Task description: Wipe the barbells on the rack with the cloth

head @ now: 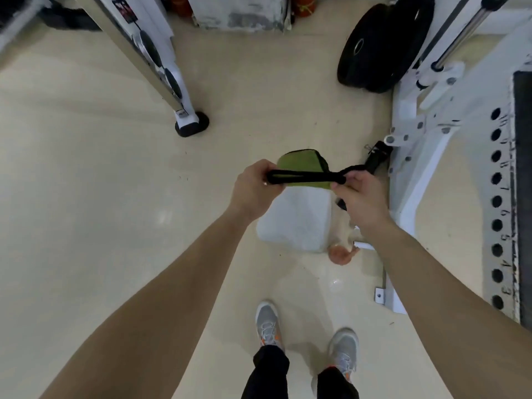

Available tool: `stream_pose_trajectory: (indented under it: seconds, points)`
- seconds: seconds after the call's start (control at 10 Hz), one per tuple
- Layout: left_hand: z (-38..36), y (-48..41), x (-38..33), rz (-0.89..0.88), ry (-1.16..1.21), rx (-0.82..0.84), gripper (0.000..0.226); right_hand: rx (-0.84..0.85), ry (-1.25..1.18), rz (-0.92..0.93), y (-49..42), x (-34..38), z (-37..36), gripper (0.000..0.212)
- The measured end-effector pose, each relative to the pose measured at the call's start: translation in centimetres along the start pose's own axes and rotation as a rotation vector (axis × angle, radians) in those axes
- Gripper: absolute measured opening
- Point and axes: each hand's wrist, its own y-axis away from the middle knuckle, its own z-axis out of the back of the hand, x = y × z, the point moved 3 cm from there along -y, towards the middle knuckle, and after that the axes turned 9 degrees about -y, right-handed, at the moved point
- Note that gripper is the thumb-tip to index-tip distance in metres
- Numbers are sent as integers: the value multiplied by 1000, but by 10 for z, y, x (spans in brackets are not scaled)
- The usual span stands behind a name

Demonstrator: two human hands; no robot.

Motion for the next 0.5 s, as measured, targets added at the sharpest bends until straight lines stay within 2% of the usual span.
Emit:
stream_pose_trajectory:
  seconds: [0.1,0.2,0.3,0.4,0.5]
  points:
    - [-64,-4,71,57,-54,51,8,-4,40,-83,-11,-93,-15,21]
    - [-136,-2,149,138,-100,146,6,7,118,-202,-18,-207,-28,9]
    - [-181,-7,196,208,-81,235,11,-13,87,-291,-23,-266,-39,5]
    - [-197,-35,207,242,11,200,17,-76,115,-246,-58,-271,-49,15]
    - [-198,-70,200,327,144,129,61,-94,149,-295,-101,-258,-56,52]
